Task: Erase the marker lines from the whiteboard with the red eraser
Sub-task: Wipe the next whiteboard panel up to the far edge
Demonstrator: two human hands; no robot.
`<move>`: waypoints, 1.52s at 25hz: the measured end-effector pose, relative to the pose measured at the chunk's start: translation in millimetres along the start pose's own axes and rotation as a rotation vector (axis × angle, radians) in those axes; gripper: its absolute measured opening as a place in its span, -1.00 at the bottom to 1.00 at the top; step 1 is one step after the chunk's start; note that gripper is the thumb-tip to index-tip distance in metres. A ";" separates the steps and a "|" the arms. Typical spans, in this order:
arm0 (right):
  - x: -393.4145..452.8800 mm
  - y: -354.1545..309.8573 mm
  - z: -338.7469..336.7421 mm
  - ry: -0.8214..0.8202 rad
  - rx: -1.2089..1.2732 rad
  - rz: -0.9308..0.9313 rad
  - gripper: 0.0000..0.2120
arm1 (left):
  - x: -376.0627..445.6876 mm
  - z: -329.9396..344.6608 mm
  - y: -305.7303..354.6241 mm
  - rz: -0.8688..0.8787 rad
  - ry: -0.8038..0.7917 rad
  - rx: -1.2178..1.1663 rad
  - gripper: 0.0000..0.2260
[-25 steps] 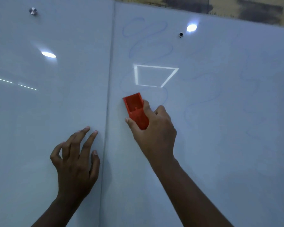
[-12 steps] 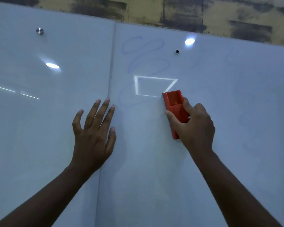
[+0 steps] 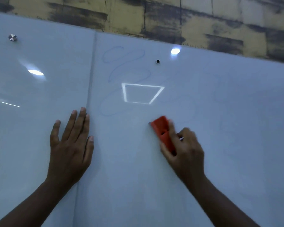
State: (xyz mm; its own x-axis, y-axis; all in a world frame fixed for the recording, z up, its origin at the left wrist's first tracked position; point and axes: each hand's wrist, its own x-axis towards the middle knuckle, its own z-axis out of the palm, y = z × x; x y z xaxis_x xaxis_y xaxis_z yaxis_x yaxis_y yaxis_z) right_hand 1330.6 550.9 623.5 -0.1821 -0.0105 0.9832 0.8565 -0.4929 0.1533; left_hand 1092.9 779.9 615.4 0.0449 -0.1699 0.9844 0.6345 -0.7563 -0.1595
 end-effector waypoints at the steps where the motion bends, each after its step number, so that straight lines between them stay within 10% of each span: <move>1: 7.7 19.1 0.3 0.018 -0.036 0.091 -0.41 | 0.1 0.4 -0.1 0.001 0.001 0.001 -0.47; 10: 29.4 89.7 -5.0 0.140 0.010 0.576 -0.37 | -1.6 2.1 4.0 -0.011 -0.027 0.026 -0.46; 20: 61.6 -118.1 38.8 0.076 0.252 -0.190 -0.37 | 12.6 -10.4 -12.1 0.014 0.019 -0.019 -0.48; 28: 141.9 -119.1 51.6 0.194 0.196 0.022 -0.40 | 87.0 7.6 -39.9 -0.005 0.057 0.023 -0.48; 33: 122.7 -110.1 51.1 0.145 0.187 -0.168 -0.37 | 81.4 11.9 -40.6 0.002 0.077 0.011 -0.47; 38: 165.7 -40.5 43.1 0.193 0.093 0.135 -0.36 | 83.6 10.8 -39.1 0.009 0.102 0.049 -0.48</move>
State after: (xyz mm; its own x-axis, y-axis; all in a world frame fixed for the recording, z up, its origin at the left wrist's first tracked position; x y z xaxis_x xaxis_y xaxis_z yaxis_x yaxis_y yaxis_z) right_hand 1286.5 606.6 784.4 -0.1441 -0.2417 0.9596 0.9185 -0.3936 0.0387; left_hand 1080.2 802.1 704.7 -0.0266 -0.2419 0.9699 0.6711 -0.7234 -0.1620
